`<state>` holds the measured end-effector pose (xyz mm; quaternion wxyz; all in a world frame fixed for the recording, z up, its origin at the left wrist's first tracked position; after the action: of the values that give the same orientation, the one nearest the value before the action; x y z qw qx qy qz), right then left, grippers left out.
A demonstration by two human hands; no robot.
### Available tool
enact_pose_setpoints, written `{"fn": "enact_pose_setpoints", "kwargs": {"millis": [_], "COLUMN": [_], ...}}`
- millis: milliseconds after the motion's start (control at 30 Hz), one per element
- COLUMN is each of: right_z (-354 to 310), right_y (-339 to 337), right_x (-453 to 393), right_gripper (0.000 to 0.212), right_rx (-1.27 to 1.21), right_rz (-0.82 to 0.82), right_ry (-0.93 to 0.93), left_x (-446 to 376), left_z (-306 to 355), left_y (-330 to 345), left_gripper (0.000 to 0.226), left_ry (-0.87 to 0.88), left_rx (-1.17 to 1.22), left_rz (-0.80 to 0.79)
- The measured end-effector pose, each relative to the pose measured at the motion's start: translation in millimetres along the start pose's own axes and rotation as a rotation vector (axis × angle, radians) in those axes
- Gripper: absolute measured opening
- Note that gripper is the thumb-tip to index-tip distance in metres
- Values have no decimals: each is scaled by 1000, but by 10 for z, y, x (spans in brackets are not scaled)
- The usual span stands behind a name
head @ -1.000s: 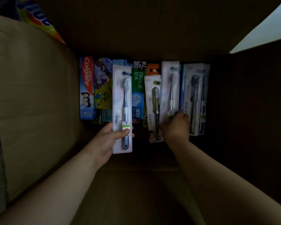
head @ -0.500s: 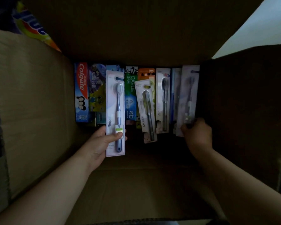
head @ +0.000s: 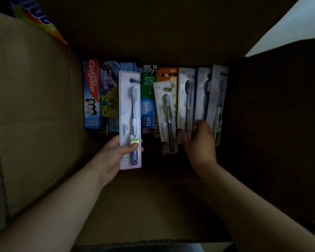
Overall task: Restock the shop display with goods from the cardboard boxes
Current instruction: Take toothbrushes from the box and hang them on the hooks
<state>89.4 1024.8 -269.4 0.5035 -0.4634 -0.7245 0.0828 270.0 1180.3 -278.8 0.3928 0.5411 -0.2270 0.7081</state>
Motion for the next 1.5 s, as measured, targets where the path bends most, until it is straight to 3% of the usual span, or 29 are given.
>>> {"fn": "enact_pose_setpoints", "kwargs": {"millis": [133, 433, 633, 733, 900, 1067, 1167, 1267, 1433, 1500], "right_z": [-107, -59, -20, -188, -303, -456, -492, -454, -191, -60], "right_y": [410, 636, 562, 433, 504, 587, 708, 750, 207, 90], "right_x": [-123, -397, -409, -286, 46, 230, 301, 267, -108, -276], "right_gripper": [62, 55, 24, 27, 25, 26, 27, 22, 41, 42], "right_rx": [140, 201, -8, -144, -607, -717, -799, -731, -186, 3], "right_rz": [-78, 44, -43, -120, -407, -419, -414, -347, 33, 80], "right_ry": [-46, 81, 122, 79, 261, 280, 318, 295, 92, 20], "left_x": [-50, -227, -202, -144, -2, 154, 185, 135, 27, -2], "left_z": [-44, -110, -37, 35, 135, 218, 255, 211, 171, 164], "left_y": [-49, -163, -117, -58, 74, 323, 314, 184, -30, -81], "left_gripper": [27, 27, 30, 32, 38, 38, 45, 43, 39, 37], "left_ry": [1, 4, 15, 22, 10, 0, 52, 41, 54, 68], "left_rx": [-5, -55, -53, -43, -67, 46, -37, -61, -32, -27], "left_rz": [-9, -32, -22, -16, 5, -129, -130, -57, 22, 30]}}
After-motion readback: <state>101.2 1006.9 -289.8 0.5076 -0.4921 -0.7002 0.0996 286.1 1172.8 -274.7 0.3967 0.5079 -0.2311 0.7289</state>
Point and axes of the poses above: each hand's wrist, its own x-axis away from the middle knuckle, its own y-axis out of the palm, z = x × y, the point moved 10 cm from there along -x, towards the middle knuckle, and after that the axes turned 6 degrees about -x, right-handed, at the moved point
